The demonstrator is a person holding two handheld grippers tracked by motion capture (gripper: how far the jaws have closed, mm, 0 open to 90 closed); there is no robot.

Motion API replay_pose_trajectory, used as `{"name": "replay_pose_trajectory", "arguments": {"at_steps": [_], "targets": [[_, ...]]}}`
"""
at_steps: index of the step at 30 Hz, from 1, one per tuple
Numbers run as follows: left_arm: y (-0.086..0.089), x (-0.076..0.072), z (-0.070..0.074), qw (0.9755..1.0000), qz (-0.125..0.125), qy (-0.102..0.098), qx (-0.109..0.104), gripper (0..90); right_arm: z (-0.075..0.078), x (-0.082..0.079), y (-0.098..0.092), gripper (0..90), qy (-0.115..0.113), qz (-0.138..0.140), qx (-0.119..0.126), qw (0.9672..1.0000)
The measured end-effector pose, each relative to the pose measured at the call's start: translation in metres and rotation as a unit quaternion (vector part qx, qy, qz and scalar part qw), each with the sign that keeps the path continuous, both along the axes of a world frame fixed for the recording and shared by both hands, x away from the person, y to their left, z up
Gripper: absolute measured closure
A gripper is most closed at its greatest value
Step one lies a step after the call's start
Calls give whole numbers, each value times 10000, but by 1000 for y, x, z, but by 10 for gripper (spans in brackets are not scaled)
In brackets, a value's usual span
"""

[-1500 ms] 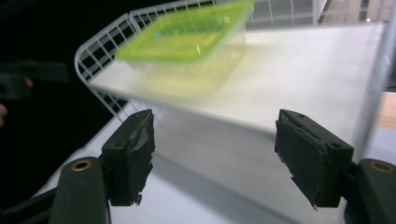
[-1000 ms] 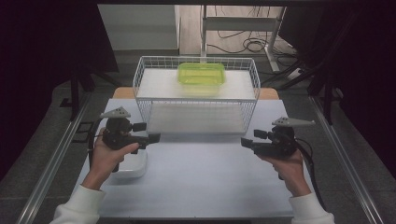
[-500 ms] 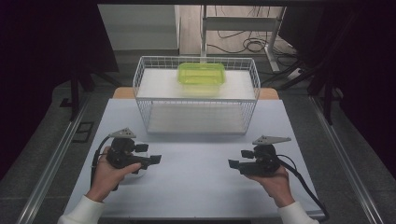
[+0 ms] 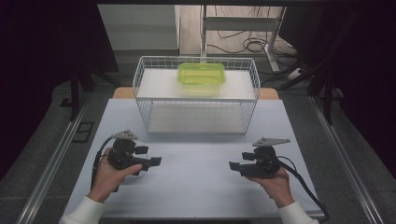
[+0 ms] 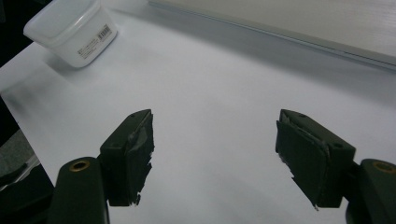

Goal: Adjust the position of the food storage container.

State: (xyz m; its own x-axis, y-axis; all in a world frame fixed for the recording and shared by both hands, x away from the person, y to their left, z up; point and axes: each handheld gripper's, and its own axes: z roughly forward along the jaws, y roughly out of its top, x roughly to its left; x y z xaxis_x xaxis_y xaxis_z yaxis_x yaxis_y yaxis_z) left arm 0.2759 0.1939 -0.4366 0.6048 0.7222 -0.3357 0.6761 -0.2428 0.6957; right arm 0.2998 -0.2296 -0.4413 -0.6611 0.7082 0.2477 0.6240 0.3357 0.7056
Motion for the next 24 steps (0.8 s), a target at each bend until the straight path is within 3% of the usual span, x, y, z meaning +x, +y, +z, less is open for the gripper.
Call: {"name": "replay_pose_trajectory", "arguments": {"at_steps": [8,14,19,20,24], "targets": [[8,3,1,9999,6,72,75,231,-6,-2,5,267,110,107,-73,9999],[35,12,7,9993,284,119,217,243,-5,-3,4,265,109,108,-49,9999],[69,19,7,9963,653,252,497,268,-8,-2,5,259,155,144,-152,9997],[69,19,7,9963,653,252,497,273,-8,-2,5,259,155,144,-152,9997],[86,21,5,9941,818,351,625,283,-8,-1,4,259,265,110,7,9996]]}}
